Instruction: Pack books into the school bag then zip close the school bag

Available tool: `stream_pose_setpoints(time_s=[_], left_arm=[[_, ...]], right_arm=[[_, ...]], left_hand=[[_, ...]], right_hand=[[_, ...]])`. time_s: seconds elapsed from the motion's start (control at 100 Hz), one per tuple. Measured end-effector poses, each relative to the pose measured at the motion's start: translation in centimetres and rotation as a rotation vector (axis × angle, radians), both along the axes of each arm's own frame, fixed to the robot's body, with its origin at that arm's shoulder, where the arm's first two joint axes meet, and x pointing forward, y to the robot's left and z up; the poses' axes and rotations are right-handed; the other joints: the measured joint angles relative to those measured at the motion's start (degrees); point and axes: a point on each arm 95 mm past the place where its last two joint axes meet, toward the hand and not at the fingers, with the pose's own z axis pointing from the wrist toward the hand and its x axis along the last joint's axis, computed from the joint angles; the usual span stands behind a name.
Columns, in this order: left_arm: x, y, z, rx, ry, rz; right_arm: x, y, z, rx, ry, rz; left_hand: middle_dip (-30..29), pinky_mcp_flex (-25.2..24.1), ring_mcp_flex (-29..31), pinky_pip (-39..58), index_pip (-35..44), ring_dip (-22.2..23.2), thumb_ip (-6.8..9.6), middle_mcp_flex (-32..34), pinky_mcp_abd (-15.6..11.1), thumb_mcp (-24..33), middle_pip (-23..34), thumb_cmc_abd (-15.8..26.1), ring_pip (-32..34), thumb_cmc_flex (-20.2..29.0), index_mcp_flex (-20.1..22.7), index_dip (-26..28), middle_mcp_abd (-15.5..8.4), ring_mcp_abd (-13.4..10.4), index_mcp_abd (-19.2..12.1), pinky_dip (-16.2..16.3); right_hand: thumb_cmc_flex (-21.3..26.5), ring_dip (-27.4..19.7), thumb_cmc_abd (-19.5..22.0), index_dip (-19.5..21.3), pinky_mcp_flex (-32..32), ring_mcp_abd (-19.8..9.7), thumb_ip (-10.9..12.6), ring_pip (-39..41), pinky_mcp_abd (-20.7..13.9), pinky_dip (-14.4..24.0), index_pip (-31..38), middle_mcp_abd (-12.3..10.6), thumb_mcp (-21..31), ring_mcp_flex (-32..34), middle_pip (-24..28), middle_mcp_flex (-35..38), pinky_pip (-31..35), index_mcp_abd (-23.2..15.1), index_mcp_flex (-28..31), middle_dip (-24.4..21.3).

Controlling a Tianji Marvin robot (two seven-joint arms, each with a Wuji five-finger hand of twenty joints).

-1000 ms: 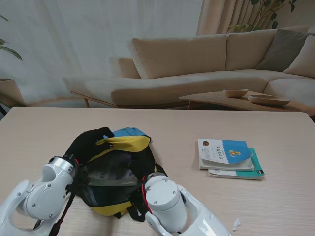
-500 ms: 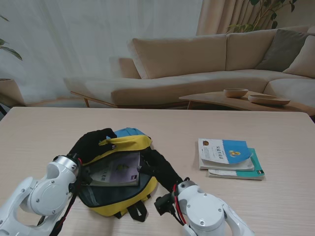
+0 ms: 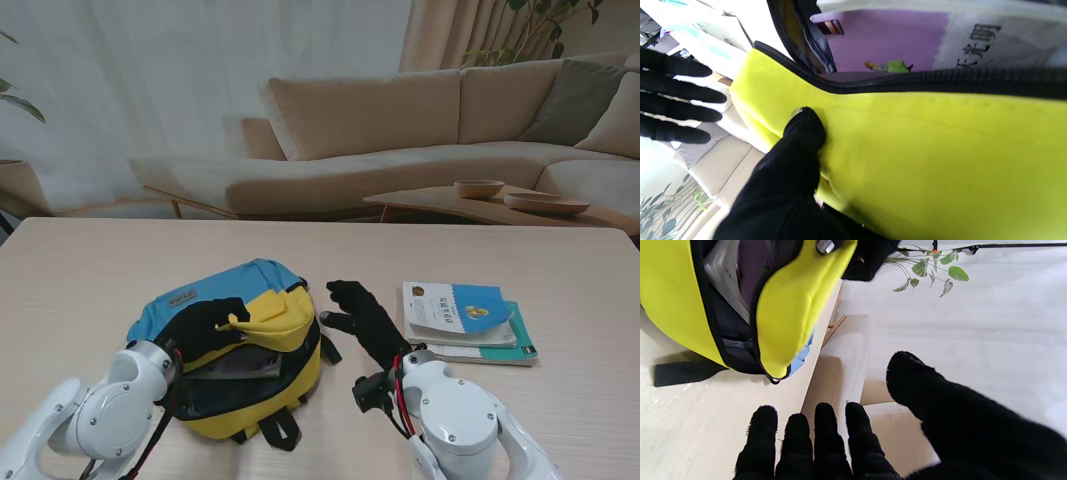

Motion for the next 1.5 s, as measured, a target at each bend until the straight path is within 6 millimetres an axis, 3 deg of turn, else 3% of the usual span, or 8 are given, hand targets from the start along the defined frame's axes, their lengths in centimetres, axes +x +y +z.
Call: stream_pose_setpoints(time_s=[0.44,0.58,0.65,0.73,1.05,1.22,1.4,1.5], left_arm=[[-1.7,-0.8,-2.9,0.03,0.117,0.063],[-2.4,-0.6,-3.5,0.029,0.152,0.062],[-3.0,-0.4,-3.5,0.031,0.17,0.025],[-3.7,-0.4,-3.1,0.034,0.146,-0.031],[-3.9,0.2,-1.1,0.038,0.013,-0.056],[-2.9,0.3,0.1,0.034,-0.06,-0.047],[-1.2,0.3,1.2,0.077,-0.107,-0.075],[-0.7,0.2,1.6,0.097,-0.132,-0.102]], right_arm=[[2.5,-2.0,0.6,-0.054,-0.068,-0.075],[2.9,-2.4,0.6,-0.06,-0.077,-0.085],[3.1,-2.5,0.5,-0.07,-0.086,-0.088],[3.3,-2.8,0.4,-0.089,-0.104,-0.093],[4.2,-5.0,0.4,-0.391,-0.301,-0.046],[5.4,-6.4,0.0,-0.511,-0.339,0.006],[7.4,-8.0,-0.2,-0.667,-0.362,0.015],[8.7,-9.3,-0.6,-0.741,-0.368,0.03]], left_hand=[[-2.72,-3.1,-3.11,-1.63,-0.07,-1.01,0.0,-2.55,-0.26,0.68,-1.89,-0.52,-2.83,-3.1,-0.17,0.6,0.2,0.12,-0.65,-1.46],[-7.39,-9.48,-11.87,-7.32,-8.06,-5.61,0.0,-11.13,-2.45,6.49,-9.51,-1.17,-12.41,-12.0,-4.82,-4.94,0.74,-0.32,2.01,-5.8],[-11.37,-13.1,-16.1,-14.23,-13.89,-8.86,0.08,-16.77,-3.57,11.9,-15.36,-1.07,-19.47,-19.61,-7.57,-8.51,0.69,-2.26,2.61,-8.43],[-15.26,-15.78,-19.94,-21.32,-18.49,-11.72,0.09,-22.23,-4.93,12.23,-20.58,-0.52,-26.11,-23.07,-10.42,-12.48,-0.36,-4.09,2.57,-9.94],[-22.3,-18.67,-23.88,-36.16,-26.46,-15.34,0.1,-27.24,-6.56,7.38,-29.85,1.79,-36.8,-23.75,-12.18,-20.86,-0.85,-5.6,2.29,-10.24],[-22.98,-18.7,-23.88,-39.04,-27.88,-15.91,0.11,-27.24,-6.59,6.28,-30.87,2.38,-37.98,-23.71,-11.49,-22.29,-0.81,-5.6,2.18,-10.24],[-23.02,-18.7,-23.88,-42.35,-28.44,-16.5,0.21,-27.24,-6.63,6.38,-31.62,2.38,-39.31,-22.98,-11.49,-22.86,-0.81,-5.6,2.18,-10.24],[-23.03,-18.7,-24.54,-42.97,-28.44,-16.52,0.23,-27.4,-6.68,6.38,-31.64,2.38,-39.99,-22.97,-11.49,-22.87,-1.39,-5.96,2.12,-10.25]], right_hand=[[0.0,0.0,0.0,0.0,0.04,0.01,0.0,0.0,0.11,0.0,-0.08,0.0,0.0,0.01,0.01,0.0,0.0,0.0,0.0,0.0],[0.0,0.0,-0.01,0.0,0.06,0.01,0.0,0.0,0.11,0.0,-0.31,0.0,0.0,0.03,0.05,0.0,0.0,-0.04,0.95,0.0],[0.0,0.0,-0.01,-0.02,0.11,0.01,0.0,0.0,0.11,0.0,-0.45,0.0,0.0,0.06,0.74,0.0,0.0,-0.47,1.51,0.01],[-0.49,0.0,-0.03,-0.02,0.4,0.01,0.0,0.0,0.23,0.0,-0.5,0.0,0.05,0.1,2.82,0.0,0.0,-1.26,1.68,0.78],[-4.24,6.67,-3.09,11.09,5.36,0.62,0.05,12.09,8.25,3.95,5.0,-0.21,0.74,7.37,10.52,7.42,6.13,-5.33,12.49,4.5],[-4.23,6.98,-4.34,12.65,6.62,0.67,2.22,13.37,8.29,4.75,4.92,-1.54,2.18,8.45,11.32,9.39,6.77,-6.99,14.04,4.96],[-4.23,6.8,-5.8,12.71,6.64,-0.07,2.27,11.81,8.1,4.75,2.96,-4.52,2.83,8.46,10.54,9.39,6.78,-10.78,14.05,4.96],[-4.23,6.56,-5.89,13.28,6.93,-0.91,2.27,10.72,5.66,4.67,2.3,-5.6,2.83,8.46,10.36,9.39,6.31,-11.9,14.05,4.96]])
